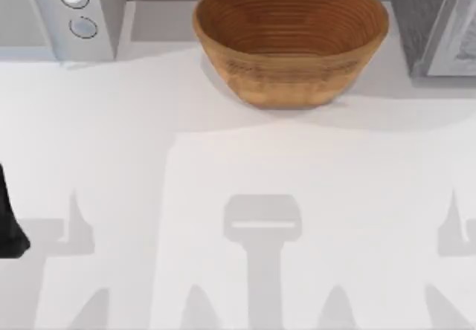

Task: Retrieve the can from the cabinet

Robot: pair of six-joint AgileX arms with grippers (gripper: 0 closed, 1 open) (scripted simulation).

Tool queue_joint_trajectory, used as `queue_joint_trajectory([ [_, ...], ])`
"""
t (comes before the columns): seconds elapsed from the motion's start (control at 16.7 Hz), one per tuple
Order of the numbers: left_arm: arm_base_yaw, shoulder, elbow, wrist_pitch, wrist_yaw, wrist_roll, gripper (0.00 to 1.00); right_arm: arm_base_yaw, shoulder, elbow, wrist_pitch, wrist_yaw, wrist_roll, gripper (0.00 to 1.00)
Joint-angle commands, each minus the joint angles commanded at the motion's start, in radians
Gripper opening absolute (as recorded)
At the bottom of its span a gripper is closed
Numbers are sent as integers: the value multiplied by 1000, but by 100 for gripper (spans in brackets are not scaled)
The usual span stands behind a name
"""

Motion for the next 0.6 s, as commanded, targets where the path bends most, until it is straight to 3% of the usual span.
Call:
queue_joint_trajectory([
  [0.3, 0, 0, 0, 0, 0, 0, 100, 4, 62, 64, -23, 14, 1, 100],
  [0.6, 0, 0, 0, 0, 0, 0, 100, 35, 318, 375, -105, 56, 4, 100],
])
